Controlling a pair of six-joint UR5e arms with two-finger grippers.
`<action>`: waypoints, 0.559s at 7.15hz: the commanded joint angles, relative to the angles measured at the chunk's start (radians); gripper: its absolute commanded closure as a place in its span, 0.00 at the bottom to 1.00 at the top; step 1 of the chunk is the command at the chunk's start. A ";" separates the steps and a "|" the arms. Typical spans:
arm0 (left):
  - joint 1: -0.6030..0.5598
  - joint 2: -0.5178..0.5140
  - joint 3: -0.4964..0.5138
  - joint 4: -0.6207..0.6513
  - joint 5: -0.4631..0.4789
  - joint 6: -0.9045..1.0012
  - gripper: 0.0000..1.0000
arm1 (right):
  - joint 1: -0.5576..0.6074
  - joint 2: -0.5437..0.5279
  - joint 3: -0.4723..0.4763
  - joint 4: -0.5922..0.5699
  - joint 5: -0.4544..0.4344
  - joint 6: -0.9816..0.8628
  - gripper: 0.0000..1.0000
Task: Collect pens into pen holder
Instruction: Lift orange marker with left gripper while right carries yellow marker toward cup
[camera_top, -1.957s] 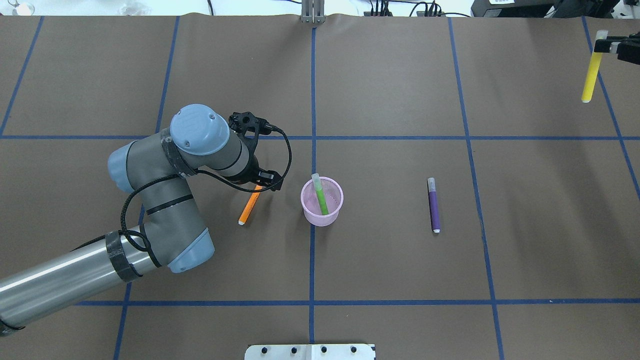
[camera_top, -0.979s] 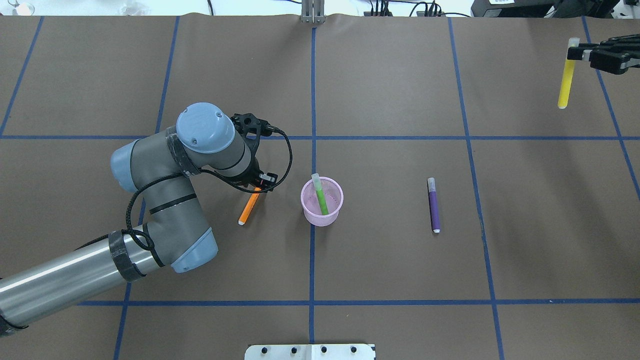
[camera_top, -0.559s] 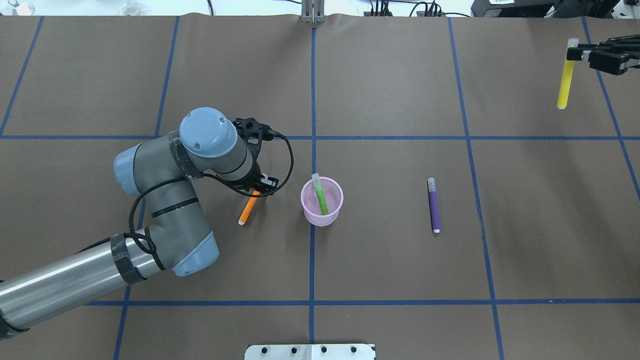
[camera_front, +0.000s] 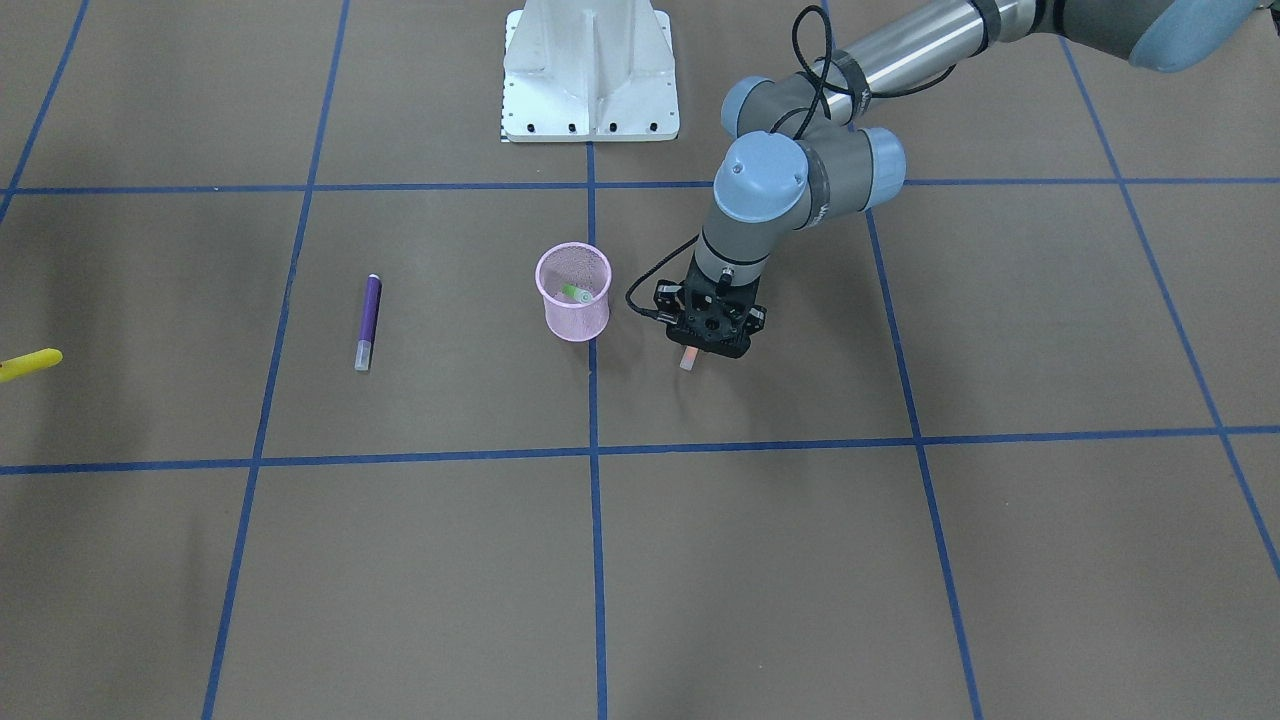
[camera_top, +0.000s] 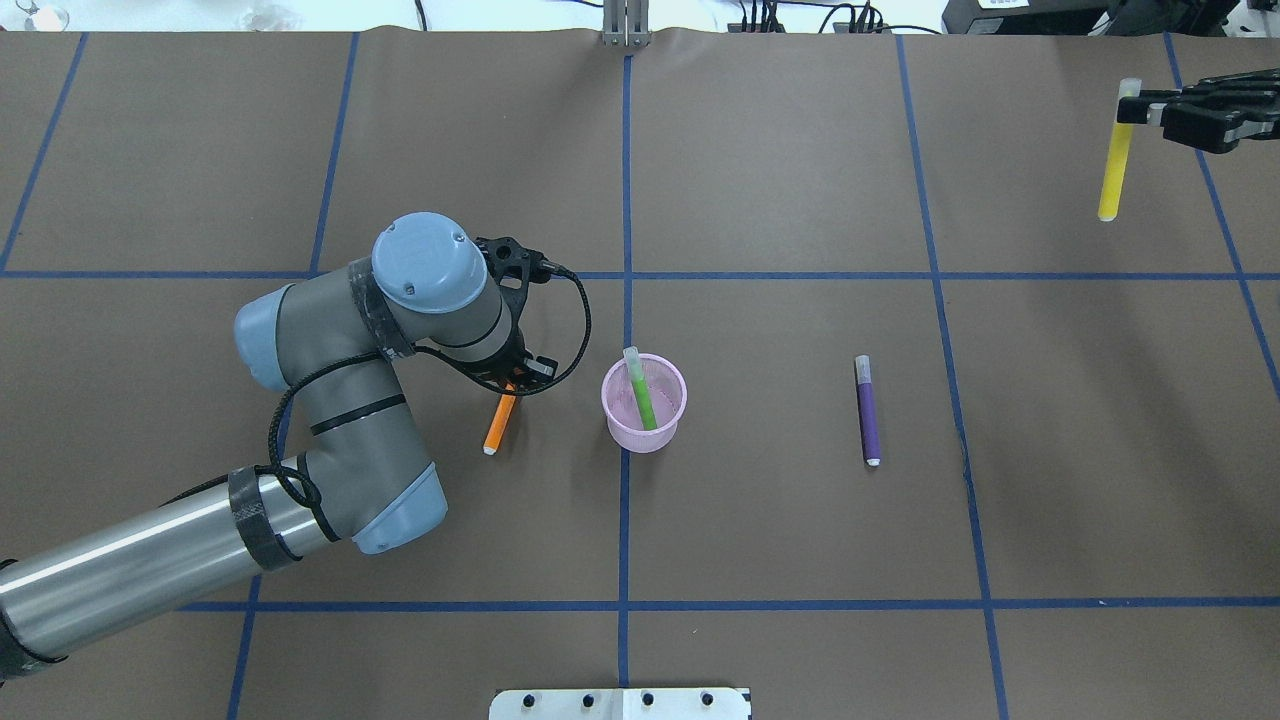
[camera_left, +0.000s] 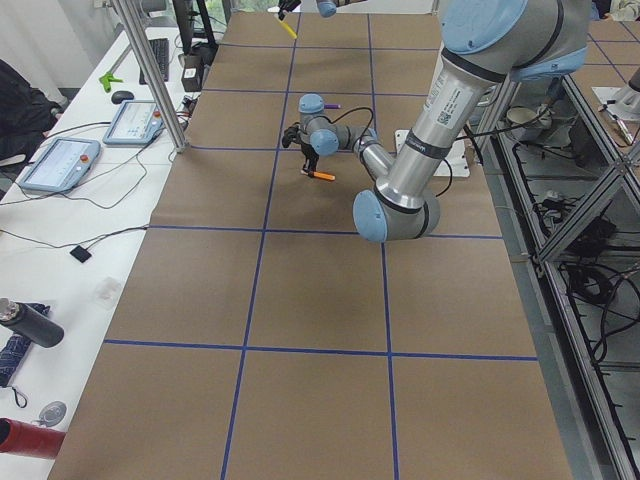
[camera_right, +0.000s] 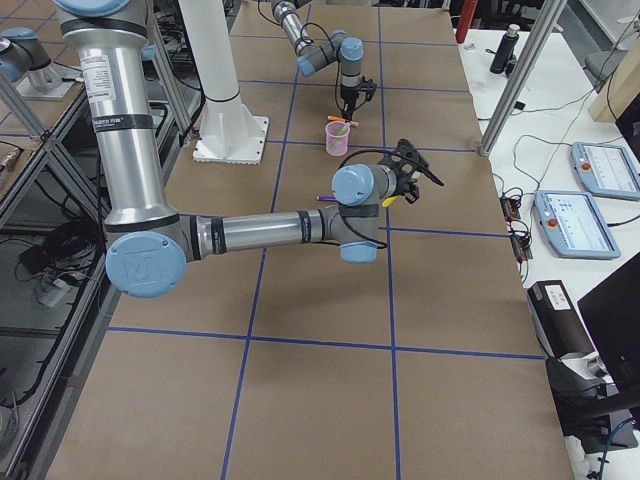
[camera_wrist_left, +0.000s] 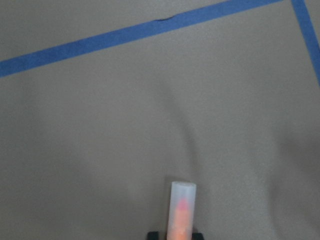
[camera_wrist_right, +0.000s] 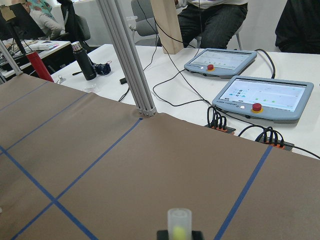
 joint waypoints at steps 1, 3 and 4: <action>-0.004 -0.003 -0.015 0.029 -0.001 0.001 1.00 | -0.078 0.000 0.070 -0.002 -0.077 0.045 1.00; -0.025 0.000 -0.016 0.027 -0.004 0.018 1.00 | -0.193 0.049 0.118 -0.012 -0.224 0.120 1.00; -0.043 0.005 -0.031 0.027 -0.005 0.068 1.00 | -0.233 0.076 0.119 -0.017 -0.261 0.122 1.00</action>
